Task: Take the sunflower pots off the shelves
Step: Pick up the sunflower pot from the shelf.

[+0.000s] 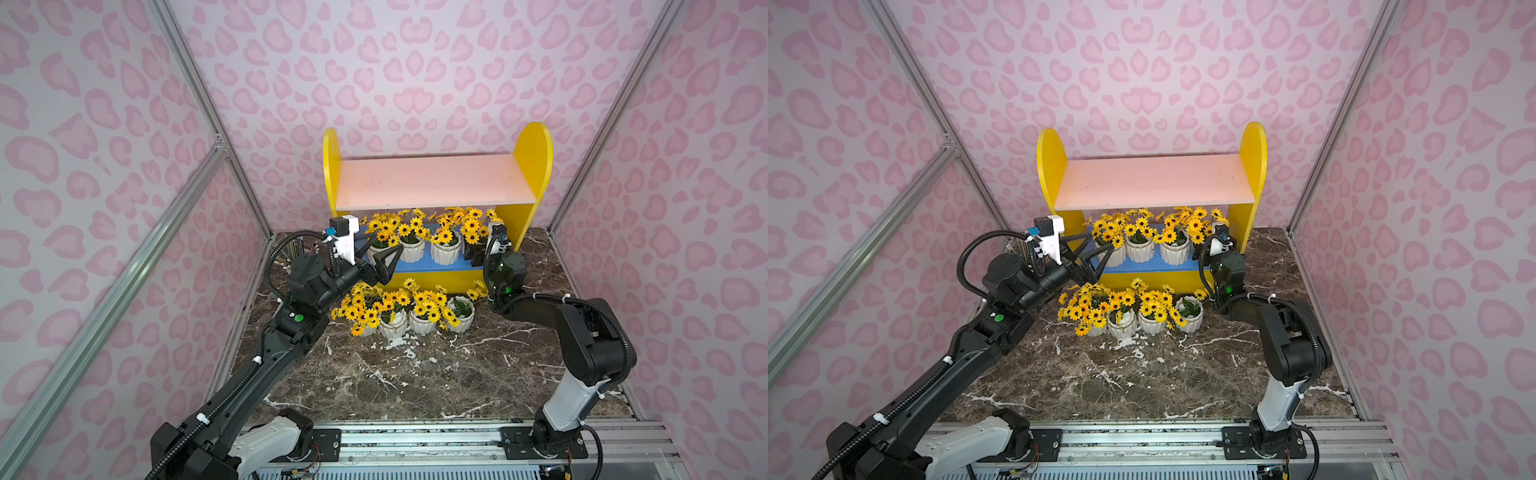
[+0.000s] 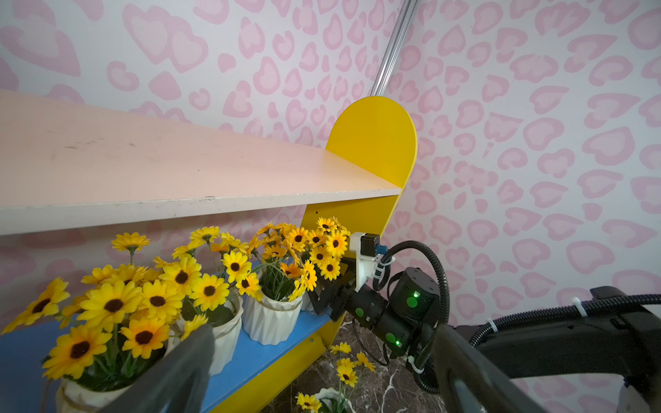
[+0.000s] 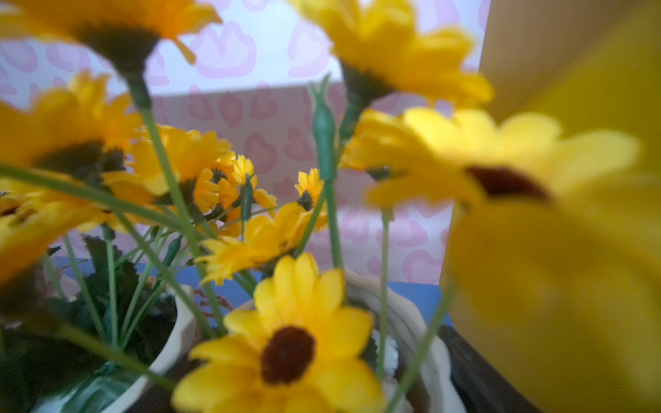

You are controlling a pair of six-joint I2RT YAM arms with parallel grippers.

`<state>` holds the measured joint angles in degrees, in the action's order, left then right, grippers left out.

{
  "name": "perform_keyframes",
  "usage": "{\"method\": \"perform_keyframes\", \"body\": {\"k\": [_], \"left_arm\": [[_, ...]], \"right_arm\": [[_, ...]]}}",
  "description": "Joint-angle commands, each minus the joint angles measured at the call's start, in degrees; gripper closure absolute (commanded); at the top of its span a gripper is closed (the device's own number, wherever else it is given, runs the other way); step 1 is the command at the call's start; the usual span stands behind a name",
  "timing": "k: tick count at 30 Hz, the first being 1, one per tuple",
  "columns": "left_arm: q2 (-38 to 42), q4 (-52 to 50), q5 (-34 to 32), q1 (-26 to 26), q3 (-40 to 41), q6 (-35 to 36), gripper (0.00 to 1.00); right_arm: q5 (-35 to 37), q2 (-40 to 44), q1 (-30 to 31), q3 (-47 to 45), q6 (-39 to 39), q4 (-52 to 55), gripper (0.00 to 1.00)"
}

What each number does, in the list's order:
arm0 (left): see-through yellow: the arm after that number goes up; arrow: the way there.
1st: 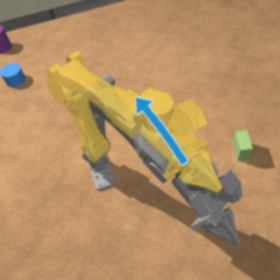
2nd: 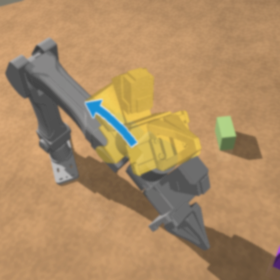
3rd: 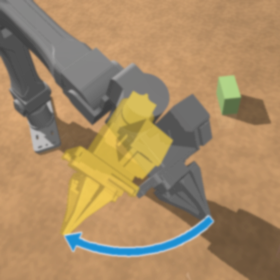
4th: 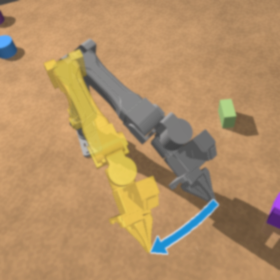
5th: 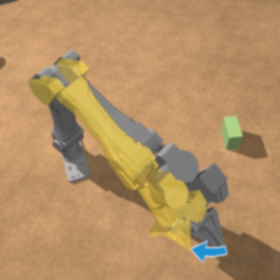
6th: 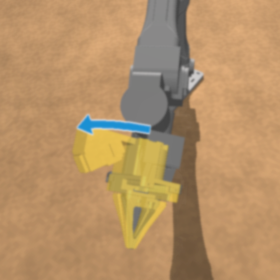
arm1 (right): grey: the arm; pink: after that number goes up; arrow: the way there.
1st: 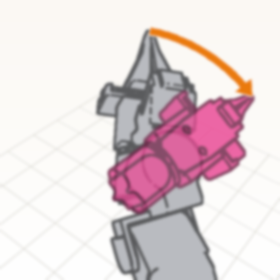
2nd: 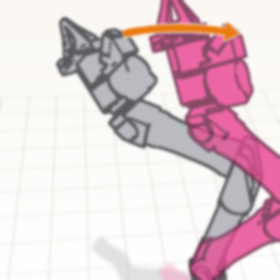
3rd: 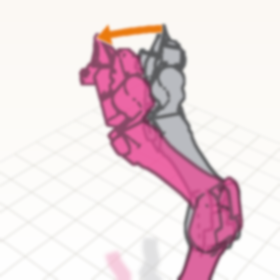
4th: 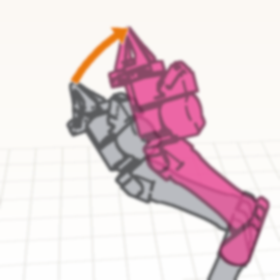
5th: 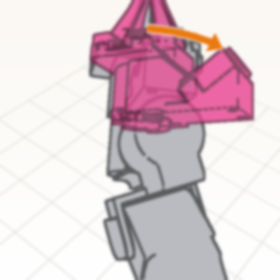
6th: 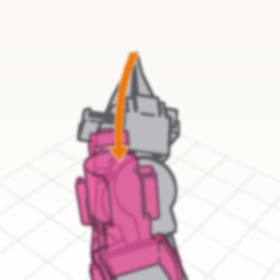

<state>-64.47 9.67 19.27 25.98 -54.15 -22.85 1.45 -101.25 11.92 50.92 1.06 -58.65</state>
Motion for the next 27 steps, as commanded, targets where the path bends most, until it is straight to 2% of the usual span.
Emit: {"method": "perform_keyframes", "body": {"k": [1, 5, 10, 15, 17, 27], "left_arm": [[0.11, 1.96, 0.15, -0.05, -0.03, 0.44, 0.03], [0.04, 2.02, 0.25, -0.1, -0.05, 0.53, 0.03], [0.0, 2.14, 0.51, -0.06, -0.06, 0.44, 0.03], [-0.04, 2.07, 0.6, -0.09, -0.08, 0.44, 0.03], [0.04, 2.05, 0.47, -0.08, -0.07, 0.44, 0.03], [0.13, 2.17, 0.33, -0.1, 0.01, 0.52, 0.03]], "right_arm": [[-2.21, 0.84, -0.1, -0.36, 0.39, 5.11, 0.75], [-3.12, 1.0, 0.0, 0.68, -0.47, 7.43, 1.0], [-1.42, 2.14, 1.09, 0.66, -1.38, 8.74, 1.0], [10.47, 5.11, 4.64, -1.09, -3.54, 7.51, 1.0], [12.28, 5.85, 4.62, -1.69, -2.78, 7.03, 1.0], [13.73, 7.76, 4.3, -2.54, -1.99, 5.04, 1.0]]}}
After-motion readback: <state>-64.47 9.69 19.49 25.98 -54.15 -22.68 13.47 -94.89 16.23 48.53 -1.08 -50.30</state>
